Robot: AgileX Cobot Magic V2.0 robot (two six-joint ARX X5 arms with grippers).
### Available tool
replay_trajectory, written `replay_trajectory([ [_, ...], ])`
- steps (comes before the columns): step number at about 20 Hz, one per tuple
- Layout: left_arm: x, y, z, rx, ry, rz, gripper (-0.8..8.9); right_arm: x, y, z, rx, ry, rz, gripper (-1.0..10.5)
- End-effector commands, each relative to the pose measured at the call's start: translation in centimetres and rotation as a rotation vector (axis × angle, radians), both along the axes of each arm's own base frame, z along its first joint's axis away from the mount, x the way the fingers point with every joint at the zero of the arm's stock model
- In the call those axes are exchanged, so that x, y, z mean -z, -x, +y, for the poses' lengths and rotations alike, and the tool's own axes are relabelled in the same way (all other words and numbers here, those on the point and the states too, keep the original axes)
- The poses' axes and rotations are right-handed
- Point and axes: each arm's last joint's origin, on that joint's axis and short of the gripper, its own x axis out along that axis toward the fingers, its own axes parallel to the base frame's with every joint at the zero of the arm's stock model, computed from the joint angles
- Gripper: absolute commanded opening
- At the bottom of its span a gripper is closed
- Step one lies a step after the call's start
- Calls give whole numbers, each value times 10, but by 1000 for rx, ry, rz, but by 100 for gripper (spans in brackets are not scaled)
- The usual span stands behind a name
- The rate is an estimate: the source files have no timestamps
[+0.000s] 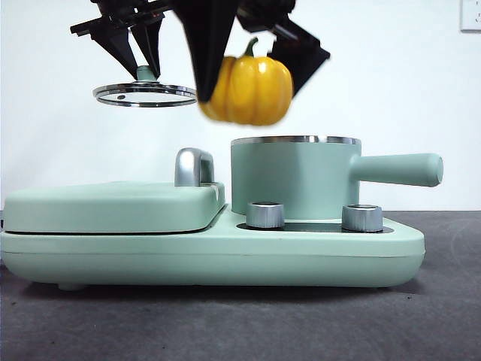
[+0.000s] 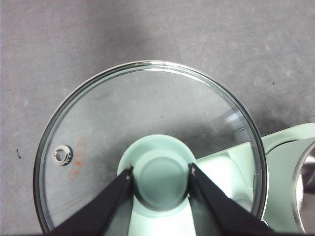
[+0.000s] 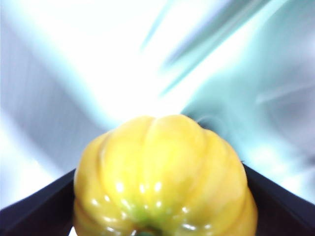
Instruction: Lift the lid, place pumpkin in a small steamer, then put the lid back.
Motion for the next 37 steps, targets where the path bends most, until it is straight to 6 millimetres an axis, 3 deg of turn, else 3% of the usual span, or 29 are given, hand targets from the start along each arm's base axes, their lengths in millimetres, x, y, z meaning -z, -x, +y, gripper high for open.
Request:
replay_trajectory([
  [1,-16,6,-1,1,25,-68,82,-9,-29,-12,52,3,-1,370],
  [4,-16,6,-2,0,25,-68,82,-13,-67,-33,152,-25,-38,370],
  [7,-16,6,-2,-1,27,-71,82,3,-90,-48,215,-9,-2,370],
  [12,-16,6,-2,-2,29,-74,82,40,-109,-45,233,34,81,370],
  [19,-16,6,-2,-2,29,-74,82,74,-120,-36,249,120,120,370],
  [28,-16,6,-2,-5,31,-73,82,75,-116,-29,261,163,93,374],
  [37,-16,6,-2,-5,31,-73,82,75,-111,-22,258,162,94,552],
])
